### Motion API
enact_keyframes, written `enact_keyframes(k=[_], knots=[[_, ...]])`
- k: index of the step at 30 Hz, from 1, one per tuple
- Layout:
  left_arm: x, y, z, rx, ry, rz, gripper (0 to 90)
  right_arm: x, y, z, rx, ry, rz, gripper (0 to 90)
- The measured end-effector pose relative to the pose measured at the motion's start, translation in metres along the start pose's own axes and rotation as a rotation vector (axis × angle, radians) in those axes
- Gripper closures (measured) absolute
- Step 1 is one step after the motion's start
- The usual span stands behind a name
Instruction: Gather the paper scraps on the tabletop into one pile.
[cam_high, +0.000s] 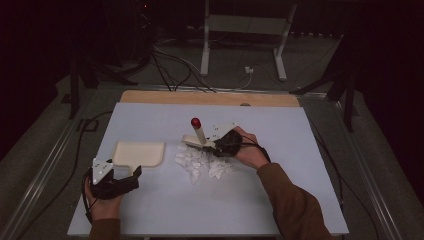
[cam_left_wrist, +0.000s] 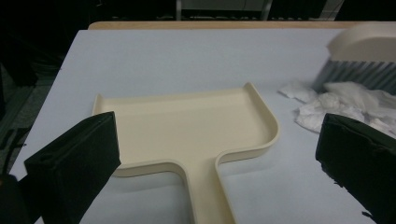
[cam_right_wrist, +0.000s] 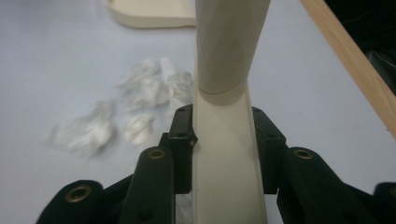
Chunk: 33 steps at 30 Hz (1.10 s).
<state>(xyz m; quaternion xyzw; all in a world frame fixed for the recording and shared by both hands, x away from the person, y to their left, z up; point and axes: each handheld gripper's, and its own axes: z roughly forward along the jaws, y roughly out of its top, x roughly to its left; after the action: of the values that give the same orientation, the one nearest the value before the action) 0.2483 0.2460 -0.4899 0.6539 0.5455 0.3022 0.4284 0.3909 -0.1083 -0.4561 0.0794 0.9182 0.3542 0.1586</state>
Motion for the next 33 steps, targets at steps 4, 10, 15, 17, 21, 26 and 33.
enact_keyframes(k=[4,10,15,17,21,26,33], knots=[[0.0,0.0,0.0,0.0,-0.001,0.0,0.6,0.002,-0.002,-0.011,0.007,0.014,-0.028,67.8],[0.0,0.0,0.001,0.004,-0.001,0.001,0.6,-0.009,-0.002,-0.017,-0.043,-0.042,0.041,67.8],[0.001,0.0,0.001,0.006,-0.001,-0.006,0.6,-0.02,-0.002,-0.011,-0.064,-0.103,0.118,67.8],[0.0,0.0,0.001,0.005,-0.002,-0.002,0.6,-0.023,-0.001,-0.005,-0.066,-0.122,0.138,67.8],[0.001,0.0,0.001,0.005,-0.003,-0.004,0.6,-0.027,0.002,0.006,-0.064,-0.152,0.18,67.8],[0.001,0.0,0.001,0.004,-0.005,-0.006,0.6,-0.027,0.009,0.02,-0.064,-0.148,0.202,67.8],[0.001,-0.001,0.001,0.007,-0.007,-0.002,0.6,-0.02,0.018,0.037,-0.033,-0.086,0.141,67.8]])
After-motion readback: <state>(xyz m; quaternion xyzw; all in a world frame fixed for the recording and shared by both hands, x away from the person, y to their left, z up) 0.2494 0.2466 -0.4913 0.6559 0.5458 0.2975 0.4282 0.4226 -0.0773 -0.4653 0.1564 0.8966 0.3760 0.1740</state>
